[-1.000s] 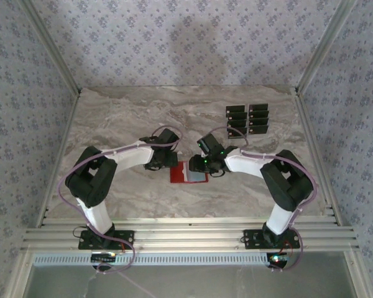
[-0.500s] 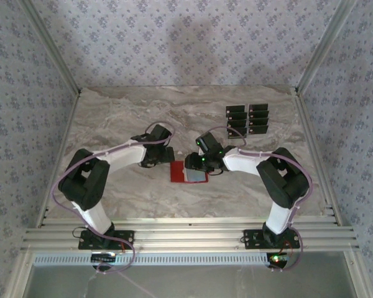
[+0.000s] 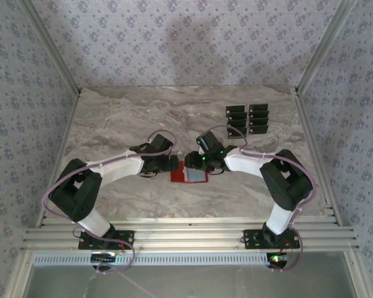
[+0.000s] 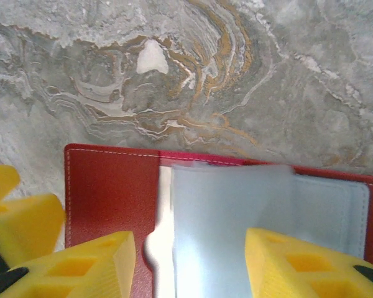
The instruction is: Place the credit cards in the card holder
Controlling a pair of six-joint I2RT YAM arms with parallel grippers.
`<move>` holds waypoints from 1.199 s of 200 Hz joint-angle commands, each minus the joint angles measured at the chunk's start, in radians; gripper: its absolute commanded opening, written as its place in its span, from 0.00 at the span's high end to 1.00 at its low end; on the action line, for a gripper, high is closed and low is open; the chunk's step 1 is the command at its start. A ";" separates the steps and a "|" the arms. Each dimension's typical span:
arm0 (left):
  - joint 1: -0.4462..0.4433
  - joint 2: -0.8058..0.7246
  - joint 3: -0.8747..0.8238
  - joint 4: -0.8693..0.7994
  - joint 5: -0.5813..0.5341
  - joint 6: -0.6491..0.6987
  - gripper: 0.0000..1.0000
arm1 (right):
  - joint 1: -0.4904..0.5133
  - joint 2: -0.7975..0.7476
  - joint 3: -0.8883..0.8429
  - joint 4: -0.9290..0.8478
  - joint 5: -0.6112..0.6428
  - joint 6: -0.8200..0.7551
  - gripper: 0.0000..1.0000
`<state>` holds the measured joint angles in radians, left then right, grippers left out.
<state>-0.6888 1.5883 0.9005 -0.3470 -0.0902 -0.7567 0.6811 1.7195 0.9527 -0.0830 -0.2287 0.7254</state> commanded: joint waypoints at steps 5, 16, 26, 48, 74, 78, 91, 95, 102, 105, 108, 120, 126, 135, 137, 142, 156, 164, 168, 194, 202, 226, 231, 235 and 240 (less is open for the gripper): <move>-0.021 -0.027 -0.031 0.029 -0.007 -0.042 0.09 | -0.001 -0.053 -0.003 -0.046 0.021 -0.021 0.48; -0.024 -0.018 -0.038 0.029 -0.012 -0.048 0.09 | -0.005 -0.060 -0.003 -0.054 0.026 -0.027 0.48; -0.027 -0.009 -0.044 0.031 -0.019 -0.051 0.09 | -0.009 -0.063 -0.003 -0.061 0.029 -0.032 0.48; -0.026 0.006 -0.053 0.034 -0.029 -0.055 0.09 | -0.019 -0.060 -0.005 -0.073 0.033 -0.043 0.48; -0.027 0.020 -0.055 0.036 -0.037 -0.056 0.10 | -0.026 -0.046 -0.011 -0.078 0.037 -0.052 0.47; -0.026 0.023 -0.055 0.036 -0.038 -0.055 0.10 | -0.027 -0.043 -0.012 -0.078 0.037 -0.053 0.47; -0.026 0.028 -0.055 0.037 -0.039 -0.054 0.10 | -0.030 -0.036 -0.016 -0.072 0.037 -0.053 0.47; -0.026 0.028 -0.055 0.038 -0.039 -0.053 0.10 | -0.032 -0.035 -0.018 -0.070 0.037 -0.053 0.47; -0.026 0.030 -0.056 0.039 -0.039 -0.055 0.10 | -0.031 -0.030 -0.018 -0.068 0.037 -0.053 0.47; -0.027 0.030 -0.055 0.039 -0.039 -0.055 0.09 | -0.032 -0.028 -0.018 -0.069 0.037 -0.055 0.47; -0.026 0.030 -0.055 0.039 -0.041 -0.054 0.10 | -0.033 -0.026 -0.019 -0.068 0.037 -0.055 0.47; -0.026 0.034 -0.055 0.041 -0.041 -0.052 0.10 | -0.034 -0.017 -0.018 -0.063 0.036 -0.055 0.47; -0.026 0.034 -0.056 0.041 -0.040 -0.053 0.10 | -0.035 -0.012 -0.018 -0.061 0.034 -0.055 0.47; -0.026 0.037 -0.055 0.041 -0.041 -0.051 0.10 | -0.035 -0.003 -0.017 -0.058 0.034 -0.055 0.47; -0.026 0.036 -0.055 0.040 -0.041 -0.051 0.10 | -0.035 -0.002 -0.017 -0.057 0.033 -0.055 0.47; -0.026 0.038 -0.054 0.040 -0.041 -0.051 0.10 | -0.036 0.003 -0.015 -0.057 0.032 -0.055 0.47; -0.026 0.041 -0.051 0.042 -0.041 -0.050 0.10 | -0.036 0.015 -0.014 -0.054 0.031 -0.056 0.47; -0.027 0.041 -0.050 0.043 -0.040 -0.050 0.10 | -0.036 0.024 -0.012 -0.052 0.029 -0.057 0.47; -0.027 0.042 -0.049 0.042 -0.041 -0.047 0.10 | -0.036 0.027 -0.012 -0.051 0.029 -0.057 0.47; -0.027 0.048 -0.045 0.043 -0.043 -0.042 0.10 | -0.034 0.049 -0.014 -0.037 0.015 -0.048 0.47; -0.026 0.048 -0.043 0.045 -0.044 -0.040 0.10 | -0.030 0.051 -0.015 -0.031 0.007 -0.042 0.47; -0.027 0.050 -0.041 0.046 -0.045 -0.032 0.10 | -0.014 0.051 -0.015 -0.005 -0.011 -0.021 0.47; -0.027 0.049 -0.041 0.046 -0.045 -0.031 0.10 | -0.012 0.051 -0.014 -0.002 -0.013 -0.017 0.47; -0.027 0.047 -0.040 0.048 -0.044 -0.030 0.10 | -0.010 0.051 -0.014 0.001 -0.013 -0.014 0.47; -0.026 0.045 -0.041 0.050 -0.045 -0.029 0.10 | -0.007 0.051 -0.013 0.003 -0.014 -0.011 0.47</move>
<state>-0.7094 1.6146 0.8536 -0.3096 -0.1204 -0.7971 0.6575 1.7470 0.9459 -0.0895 -0.2222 0.6922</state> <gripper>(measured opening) 0.902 0.529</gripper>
